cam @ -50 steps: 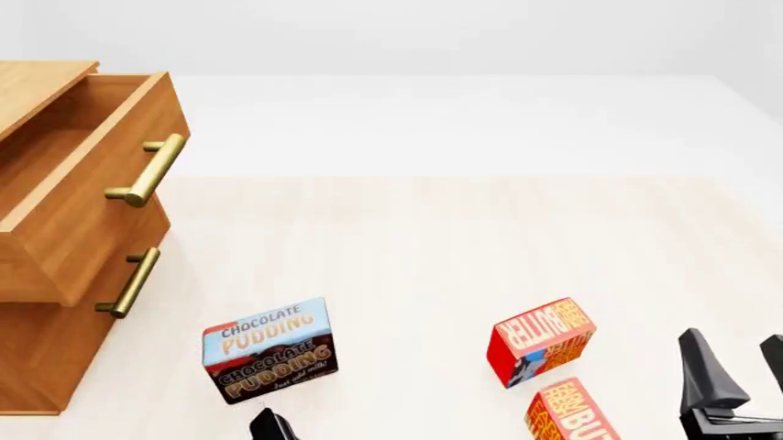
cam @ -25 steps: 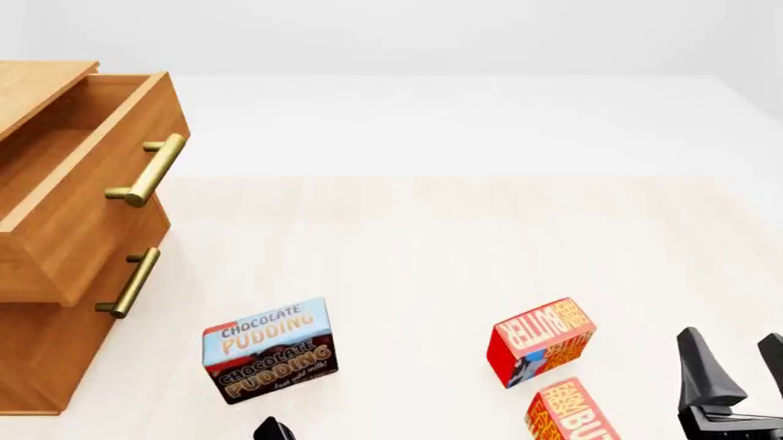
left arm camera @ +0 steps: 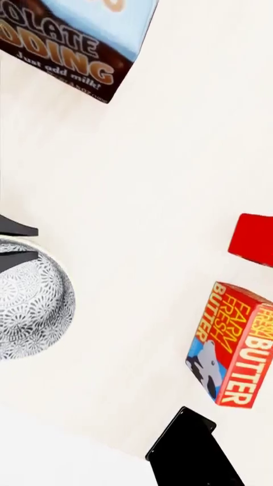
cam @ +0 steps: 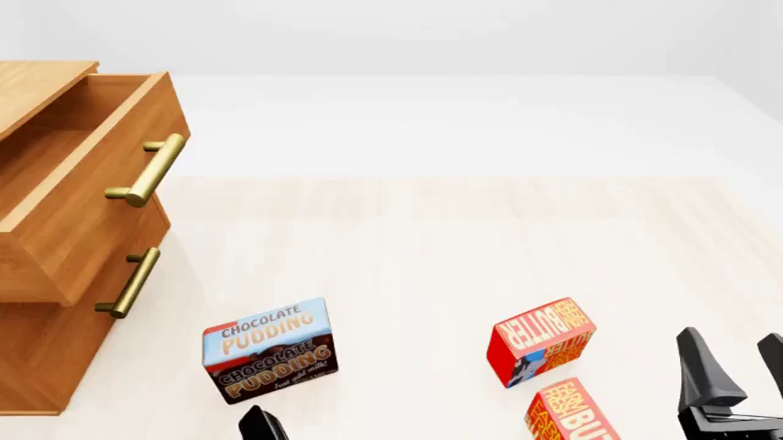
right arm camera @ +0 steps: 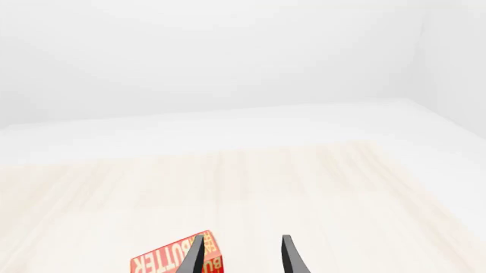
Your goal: Put the bowl in the top drawer of the cabinet.
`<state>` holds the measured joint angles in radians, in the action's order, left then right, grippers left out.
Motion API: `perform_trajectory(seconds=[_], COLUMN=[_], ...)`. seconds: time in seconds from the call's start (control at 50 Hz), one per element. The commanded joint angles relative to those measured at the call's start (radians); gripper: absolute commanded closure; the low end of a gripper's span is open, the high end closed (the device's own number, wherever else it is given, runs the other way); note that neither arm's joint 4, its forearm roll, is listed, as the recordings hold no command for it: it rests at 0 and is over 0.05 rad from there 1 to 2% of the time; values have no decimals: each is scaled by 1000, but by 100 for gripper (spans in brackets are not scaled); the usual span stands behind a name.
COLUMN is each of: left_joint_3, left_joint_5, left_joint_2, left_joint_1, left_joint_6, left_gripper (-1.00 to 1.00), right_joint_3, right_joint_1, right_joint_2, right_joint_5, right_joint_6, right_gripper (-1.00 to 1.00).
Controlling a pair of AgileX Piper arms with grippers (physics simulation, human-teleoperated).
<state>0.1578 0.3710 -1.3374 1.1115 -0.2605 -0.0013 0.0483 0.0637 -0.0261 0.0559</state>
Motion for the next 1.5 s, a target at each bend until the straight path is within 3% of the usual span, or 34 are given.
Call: perform_trajectory(seconds=[0.02,0.2,0.44,0.7,0.88,1.06,1.08,1.26,1.28,1.5], left_joint_3=[28,85,154,223,265,290,301,337,344,430], left_joint_5=[-116,-272,-429,-504,-539,-565,-566,-596,-600,-649], left_joint_2=[109,216,316,402,466,470,463,513,514,531], left_joint_1=[-48,-88,-110,-190,-248,-326,-359,-412,-403,-473], left_joint_6=[47,107,107,125,57,81,29,8,-29,-113], left_gripper=[100,100,100,100,100,100,100,100,100,100], right_joint_3=[0,0,0,0,-1,-1,-1,-1,-1,-1], right_joint_1=[-4,-9,-15,-20,-22,-27,-29,-31,-31,-33], right_joint_2=[-2,-12,-20,-29,-35,-45,-46,-51,-51,-51], right_joint_5=[1,6,10,15,18,23,23,24,24,24], right_joint_6=[0,4,3,3,3,4,4,3,3,3], right_gripper=[-100,-100,-100,-100,-100,-100,-100,-100,-100,-100])
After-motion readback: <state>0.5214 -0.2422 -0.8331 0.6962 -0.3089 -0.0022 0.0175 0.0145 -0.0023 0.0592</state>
